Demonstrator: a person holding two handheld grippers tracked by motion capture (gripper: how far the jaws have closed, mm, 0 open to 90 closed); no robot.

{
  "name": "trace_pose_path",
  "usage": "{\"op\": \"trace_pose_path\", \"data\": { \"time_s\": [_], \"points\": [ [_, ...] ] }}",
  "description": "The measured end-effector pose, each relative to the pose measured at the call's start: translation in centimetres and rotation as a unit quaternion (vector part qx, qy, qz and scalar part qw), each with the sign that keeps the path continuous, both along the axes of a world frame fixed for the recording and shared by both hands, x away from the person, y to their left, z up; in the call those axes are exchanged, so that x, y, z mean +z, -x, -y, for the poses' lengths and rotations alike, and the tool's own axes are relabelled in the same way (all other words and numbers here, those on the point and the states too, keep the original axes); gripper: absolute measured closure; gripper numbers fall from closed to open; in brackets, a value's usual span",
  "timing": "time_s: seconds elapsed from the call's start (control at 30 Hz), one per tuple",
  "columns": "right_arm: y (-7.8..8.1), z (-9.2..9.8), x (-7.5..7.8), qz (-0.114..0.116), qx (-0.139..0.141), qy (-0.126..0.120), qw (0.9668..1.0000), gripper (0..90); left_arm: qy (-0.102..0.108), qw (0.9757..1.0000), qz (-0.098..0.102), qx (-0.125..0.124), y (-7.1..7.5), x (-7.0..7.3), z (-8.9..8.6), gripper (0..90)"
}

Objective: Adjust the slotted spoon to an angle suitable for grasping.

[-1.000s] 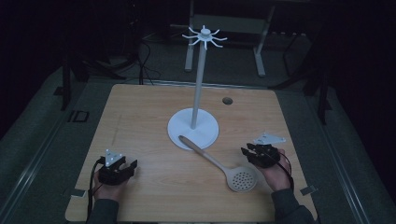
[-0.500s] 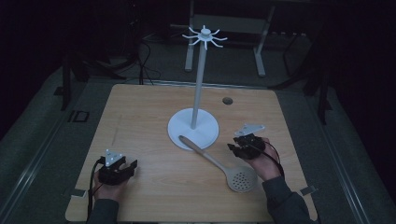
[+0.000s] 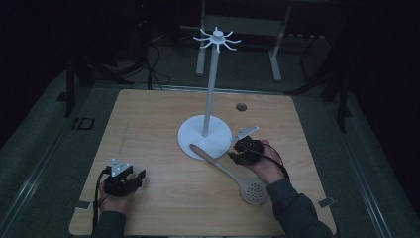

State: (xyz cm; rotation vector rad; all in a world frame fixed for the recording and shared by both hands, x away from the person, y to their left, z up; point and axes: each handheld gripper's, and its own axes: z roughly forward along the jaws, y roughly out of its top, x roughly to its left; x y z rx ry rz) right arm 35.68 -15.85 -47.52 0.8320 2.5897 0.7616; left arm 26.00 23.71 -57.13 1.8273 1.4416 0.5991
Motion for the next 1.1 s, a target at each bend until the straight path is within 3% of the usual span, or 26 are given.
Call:
{"op": "trace_pose_path", "data": {
  "time_s": [0.5,0.93,1.1],
  "points": [
    [-0.7,-2.8,-1.3,-0.046,0.027,0.029,0.9982,62.0,0.001,1.0,-0.001,-0.001,0.0,0.0,0.0,46.8],
    [-1.6,-5.4,-4.0,-0.089,0.051,0.072,0.9921,62.2,0.003,1.0,0.001,0.0,0.1,0.1,-0.1,46.6],
    [-2.2,-6.0,-4.9,-0.108,0.047,0.073,0.9904,64.3,0.006,1.0,0.002,0.001,0.1,0.1,-0.2,46.5]
  ]
}}
